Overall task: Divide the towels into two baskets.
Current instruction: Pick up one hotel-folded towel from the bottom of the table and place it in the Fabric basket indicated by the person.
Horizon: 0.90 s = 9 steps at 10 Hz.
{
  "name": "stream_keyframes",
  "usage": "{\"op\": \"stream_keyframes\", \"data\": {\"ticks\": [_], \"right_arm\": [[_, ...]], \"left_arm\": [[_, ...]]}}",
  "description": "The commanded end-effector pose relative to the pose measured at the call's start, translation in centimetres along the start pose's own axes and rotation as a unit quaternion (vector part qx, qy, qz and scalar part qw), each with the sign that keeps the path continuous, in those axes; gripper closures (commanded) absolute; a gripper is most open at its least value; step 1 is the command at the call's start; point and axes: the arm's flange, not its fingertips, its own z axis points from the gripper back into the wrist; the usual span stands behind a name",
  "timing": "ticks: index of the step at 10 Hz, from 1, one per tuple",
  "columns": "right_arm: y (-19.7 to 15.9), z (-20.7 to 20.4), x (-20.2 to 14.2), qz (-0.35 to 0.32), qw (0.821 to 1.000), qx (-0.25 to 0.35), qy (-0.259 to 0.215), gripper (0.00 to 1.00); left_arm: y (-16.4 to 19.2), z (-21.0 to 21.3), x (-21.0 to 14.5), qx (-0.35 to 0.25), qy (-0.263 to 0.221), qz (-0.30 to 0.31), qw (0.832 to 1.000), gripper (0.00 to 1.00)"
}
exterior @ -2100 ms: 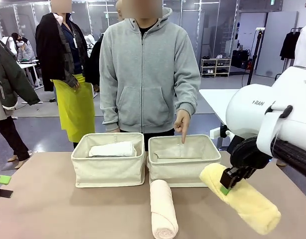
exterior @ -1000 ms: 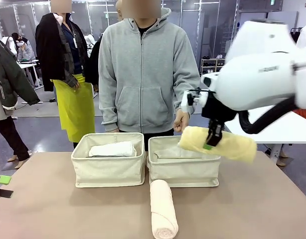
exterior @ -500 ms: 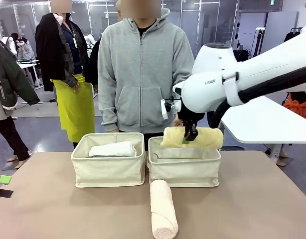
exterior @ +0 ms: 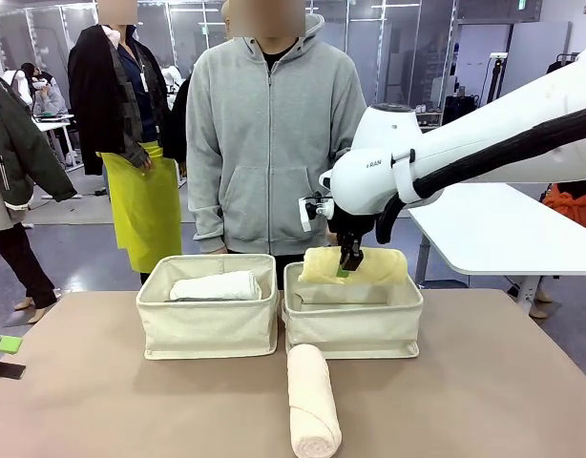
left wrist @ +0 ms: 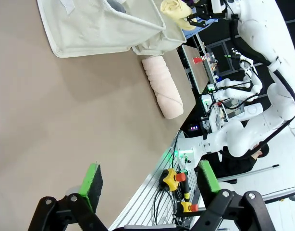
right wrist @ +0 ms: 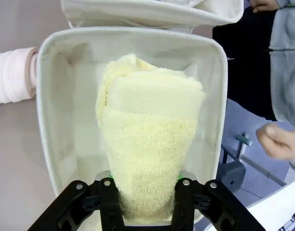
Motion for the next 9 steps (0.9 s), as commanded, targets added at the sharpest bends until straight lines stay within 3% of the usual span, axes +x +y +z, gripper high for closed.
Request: {"op": "stream_keyframes", "data": {"ticks": [1,5,6,7,9], "right_arm": [[-1.8,-0.6,0.5,0.008,1.0,0.016,-0.012,0.62],[-2.8,-2.8,0.3,-0.014,0.999,0.042,-0.008,0.62],[-3.0,-3.2,-0.1,-0.017,0.999,0.048,-0.005,0.49],[-3.1,-3.5,-0.3,-0.021,0.998,0.052,-0.005,0.27],[-3.0,-3.6,-0.3,-0.026,0.998,0.052,-0.006,0.0]], "left_arm": [[-0.3,0.2,0.0,-0.005,-0.008,-0.004,1.0,0.0],[-0.3,0.2,0.0,-0.005,-0.008,-0.004,1.0,0.0],[-0.3,0.2,0.0,-0.005,-0.008,-0.004,1.0,0.0],[-0.3,0.2,0.0,-0.005,-0.008,-0.004,1.0,0.0],[-0.3,0.2,0.0,-0.005,-0.008,-0.004,1.0,0.0]]}}
